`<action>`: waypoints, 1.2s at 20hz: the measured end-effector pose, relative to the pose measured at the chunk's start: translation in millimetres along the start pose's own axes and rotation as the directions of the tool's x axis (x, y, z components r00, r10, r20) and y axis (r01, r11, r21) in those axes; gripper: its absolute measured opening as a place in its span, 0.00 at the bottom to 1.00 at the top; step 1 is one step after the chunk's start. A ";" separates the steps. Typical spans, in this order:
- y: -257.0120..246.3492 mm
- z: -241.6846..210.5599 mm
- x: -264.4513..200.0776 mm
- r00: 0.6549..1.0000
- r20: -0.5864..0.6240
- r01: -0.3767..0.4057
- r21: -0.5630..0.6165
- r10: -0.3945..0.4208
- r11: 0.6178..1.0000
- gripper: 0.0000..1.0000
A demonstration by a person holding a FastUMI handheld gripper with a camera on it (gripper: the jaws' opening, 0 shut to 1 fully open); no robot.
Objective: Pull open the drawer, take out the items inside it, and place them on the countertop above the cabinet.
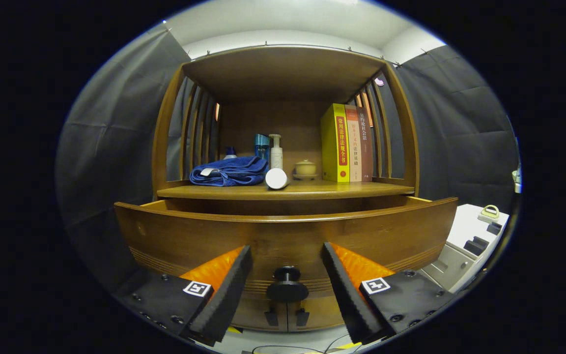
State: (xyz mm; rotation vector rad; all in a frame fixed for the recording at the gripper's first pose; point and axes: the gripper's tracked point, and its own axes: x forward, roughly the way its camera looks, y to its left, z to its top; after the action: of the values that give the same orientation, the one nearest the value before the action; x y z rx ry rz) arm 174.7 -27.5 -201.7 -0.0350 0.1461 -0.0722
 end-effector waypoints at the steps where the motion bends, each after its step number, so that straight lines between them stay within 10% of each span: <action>1: -0.3 0.7 5.9 1.000 0.001 0.000 0.000 0.000 1.000 0.96; 14: -0.4 6.3 89.5 1.000 -0.009 0.006 -0.004 -0.006 1.000 0.96; 24: 4.5 34.6 64.5 1.000 0.024 -0.017 0.017 0.017 1.000 0.96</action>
State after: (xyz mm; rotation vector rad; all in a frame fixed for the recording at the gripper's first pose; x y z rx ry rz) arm 243.8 -26.8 -176.9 -0.0172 0.1222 -0.0558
